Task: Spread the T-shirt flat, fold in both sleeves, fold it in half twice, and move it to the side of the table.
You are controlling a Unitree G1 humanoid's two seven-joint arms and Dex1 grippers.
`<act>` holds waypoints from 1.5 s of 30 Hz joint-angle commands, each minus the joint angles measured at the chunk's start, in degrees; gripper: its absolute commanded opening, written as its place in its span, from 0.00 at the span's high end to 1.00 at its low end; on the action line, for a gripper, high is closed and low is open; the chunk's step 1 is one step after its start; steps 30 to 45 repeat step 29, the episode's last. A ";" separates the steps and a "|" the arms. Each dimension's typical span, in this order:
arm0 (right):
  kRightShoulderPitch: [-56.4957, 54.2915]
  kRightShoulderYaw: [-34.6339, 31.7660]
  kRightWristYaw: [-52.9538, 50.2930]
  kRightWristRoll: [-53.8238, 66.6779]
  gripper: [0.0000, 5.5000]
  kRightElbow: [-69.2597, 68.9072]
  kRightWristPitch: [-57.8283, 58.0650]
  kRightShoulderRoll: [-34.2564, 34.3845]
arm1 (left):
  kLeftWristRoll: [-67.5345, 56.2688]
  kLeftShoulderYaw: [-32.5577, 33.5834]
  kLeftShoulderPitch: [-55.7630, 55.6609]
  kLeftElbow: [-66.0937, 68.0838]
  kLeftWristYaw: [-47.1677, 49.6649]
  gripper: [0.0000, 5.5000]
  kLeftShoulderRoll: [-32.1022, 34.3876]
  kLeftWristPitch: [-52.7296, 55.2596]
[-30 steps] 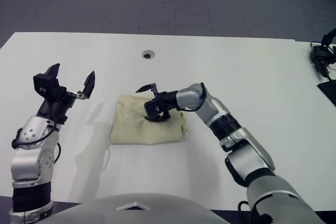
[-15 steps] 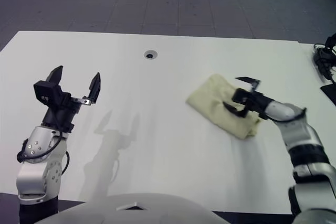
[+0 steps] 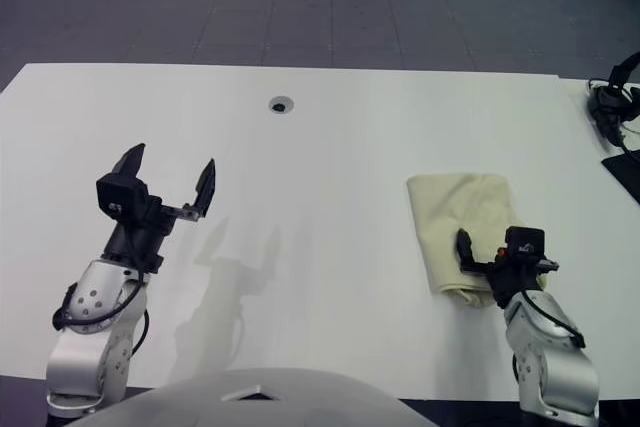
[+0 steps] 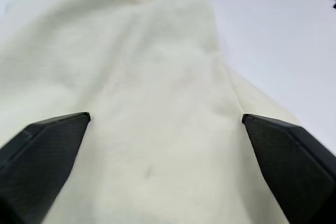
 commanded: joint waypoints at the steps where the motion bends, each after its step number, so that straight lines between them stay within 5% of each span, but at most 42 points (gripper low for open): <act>1: 0.78 -1.17 -2.15 -1.96 0.02 -2.00 0.78 1.81 | 1.60 -0.74 0.29 -0.09 0.42 0.02 -0.43 0.00; 5: -1.42 0.21 -1.61 -5.25 0.02 -4.64 -5.02 1.79 | 2.65 -1.75 0.41 0.83 0.63 0.02 -1.20 -0.72; 12: -16.32 4.54 -1.79 -15.08 0.02 -3.09 -34.33 4.20 | 5.98 -3.36 -2.31 6.00 3.15 0.02 -3.49 -5.56; 24: -25.26 19.42 2.02 -20.19 0.02 29.74 -70.64 18.40 | 10.69 -6.16 -15.98 27.91 10.46 0.02 -12.12 -20.14; 29: -25.05 18.47 0.85 -20.00 0.02 30.36 -72.80 19.52 | 12.59 -6.61 -14.13 31.30 9.57 0.02 -10.04 -29.16; 45: -25.05 18.47 0.85 -20.00 0.02 30.36 -72.80 19.52 | 12.59 -6.61 -14.13 31.30 9.57 0.02 -10.04 -29.16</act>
